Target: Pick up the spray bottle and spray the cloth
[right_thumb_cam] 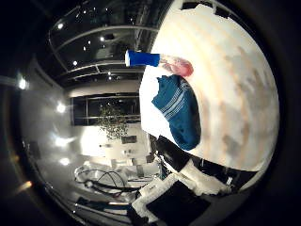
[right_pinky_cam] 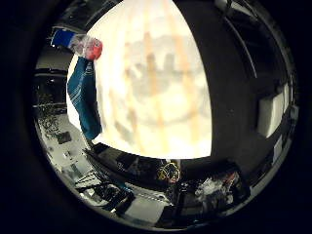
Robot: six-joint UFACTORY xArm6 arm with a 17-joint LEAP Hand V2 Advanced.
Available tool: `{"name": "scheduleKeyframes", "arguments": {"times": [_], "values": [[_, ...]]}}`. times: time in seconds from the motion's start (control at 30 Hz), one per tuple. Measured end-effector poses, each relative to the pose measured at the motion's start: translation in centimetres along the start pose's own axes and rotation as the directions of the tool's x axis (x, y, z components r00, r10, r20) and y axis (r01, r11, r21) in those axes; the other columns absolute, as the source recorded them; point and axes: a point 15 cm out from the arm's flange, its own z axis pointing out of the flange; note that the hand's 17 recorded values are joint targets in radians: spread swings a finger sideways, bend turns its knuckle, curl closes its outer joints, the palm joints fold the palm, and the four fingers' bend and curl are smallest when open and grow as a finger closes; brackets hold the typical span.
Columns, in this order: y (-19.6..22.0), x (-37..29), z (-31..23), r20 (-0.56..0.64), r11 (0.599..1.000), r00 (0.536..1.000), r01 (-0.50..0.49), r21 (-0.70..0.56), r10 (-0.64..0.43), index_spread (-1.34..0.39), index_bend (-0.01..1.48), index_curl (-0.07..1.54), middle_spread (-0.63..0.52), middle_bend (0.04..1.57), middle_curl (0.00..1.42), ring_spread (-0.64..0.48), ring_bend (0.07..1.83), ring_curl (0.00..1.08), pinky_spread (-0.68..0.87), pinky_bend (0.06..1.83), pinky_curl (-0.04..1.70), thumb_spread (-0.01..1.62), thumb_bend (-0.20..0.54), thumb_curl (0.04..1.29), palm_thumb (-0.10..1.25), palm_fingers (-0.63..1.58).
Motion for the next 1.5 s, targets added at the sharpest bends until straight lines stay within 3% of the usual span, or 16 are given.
{"name": "scheduleKeyframes", "arguments": {"times": [0.4,0.73,1.5], "values": [[-6.5,-1.2,3.4,0.160,0.992,0.987,0.012,0.129,-0.033,-0.27,0.13,0.23,0.15,0.23,0.34,0.21,0.33,0.28,0.38,0.44,0.34,0.98,-0.041,0.30,0.45,0.01],[-8.8,-3.6,7.3,0.276,0.995,0.957,0.079,0.063,-0.093,-0.27,0.13,0.20,0.21,0.19,0.32,0.22,0.31,0.26,0.38,0.45,0.33,0.89,-0.033,0.30,0.38,-0.05],[-11.9,-6.5,12.5,0.334,0.991,0.933,0.132,0.025,-0.133,-0.27,0.13,0.19,0.19,0.22,0.33,0.22,0.29,0.26,0.38,0.42,0.32,0.88,-0.033,0.31,0.37,-0.03]]}}
